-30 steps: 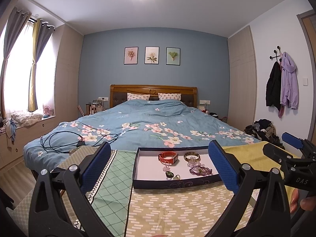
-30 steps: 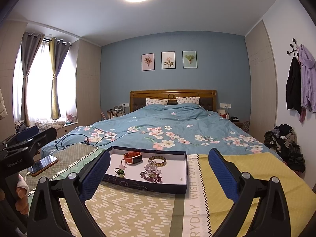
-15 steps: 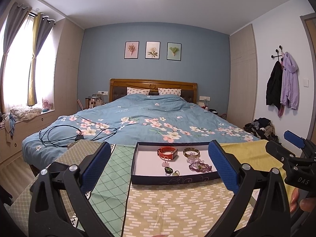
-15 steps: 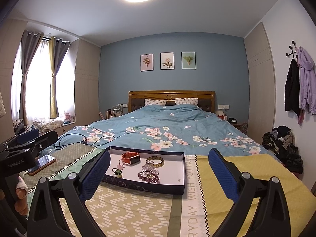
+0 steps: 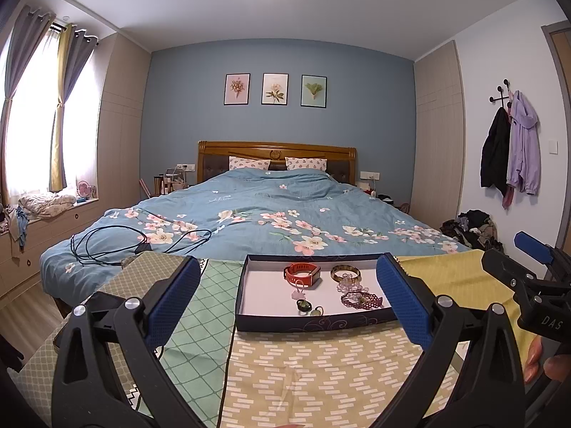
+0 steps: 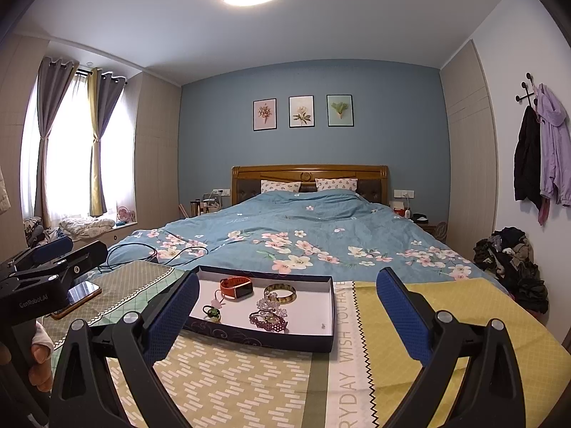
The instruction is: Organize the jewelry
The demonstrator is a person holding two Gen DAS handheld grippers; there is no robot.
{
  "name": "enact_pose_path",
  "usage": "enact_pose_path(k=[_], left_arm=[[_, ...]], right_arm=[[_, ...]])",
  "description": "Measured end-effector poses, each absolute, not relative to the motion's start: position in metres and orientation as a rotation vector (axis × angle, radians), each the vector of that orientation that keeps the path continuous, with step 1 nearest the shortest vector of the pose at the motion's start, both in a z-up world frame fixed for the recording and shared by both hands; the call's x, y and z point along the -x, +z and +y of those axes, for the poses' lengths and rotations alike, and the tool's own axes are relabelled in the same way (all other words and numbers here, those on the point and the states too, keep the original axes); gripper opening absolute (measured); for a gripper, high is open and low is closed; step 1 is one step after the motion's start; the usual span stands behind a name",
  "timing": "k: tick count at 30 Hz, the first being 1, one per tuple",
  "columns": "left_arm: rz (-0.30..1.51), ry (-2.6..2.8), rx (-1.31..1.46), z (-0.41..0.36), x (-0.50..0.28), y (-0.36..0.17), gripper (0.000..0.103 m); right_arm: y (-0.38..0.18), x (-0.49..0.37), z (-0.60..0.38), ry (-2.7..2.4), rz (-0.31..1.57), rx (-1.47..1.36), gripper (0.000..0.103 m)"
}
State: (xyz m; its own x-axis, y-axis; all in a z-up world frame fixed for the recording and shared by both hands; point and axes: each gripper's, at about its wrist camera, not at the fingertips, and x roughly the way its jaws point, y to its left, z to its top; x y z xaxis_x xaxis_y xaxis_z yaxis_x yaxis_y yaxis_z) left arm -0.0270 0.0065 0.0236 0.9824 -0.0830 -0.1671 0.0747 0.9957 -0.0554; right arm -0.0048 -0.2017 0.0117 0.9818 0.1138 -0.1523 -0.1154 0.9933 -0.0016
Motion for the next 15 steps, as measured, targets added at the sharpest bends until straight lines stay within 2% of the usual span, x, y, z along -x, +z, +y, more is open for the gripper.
enact_pose_path(k=[15], left_arm=[[0.182, -0.082, 0.046, 0.0055, 0.0247, 0.0197, 0.097]], right_arm=[[0.0095, 0.0059, -0.2025, 0.118, 0.148, 0.004, 0.096]])
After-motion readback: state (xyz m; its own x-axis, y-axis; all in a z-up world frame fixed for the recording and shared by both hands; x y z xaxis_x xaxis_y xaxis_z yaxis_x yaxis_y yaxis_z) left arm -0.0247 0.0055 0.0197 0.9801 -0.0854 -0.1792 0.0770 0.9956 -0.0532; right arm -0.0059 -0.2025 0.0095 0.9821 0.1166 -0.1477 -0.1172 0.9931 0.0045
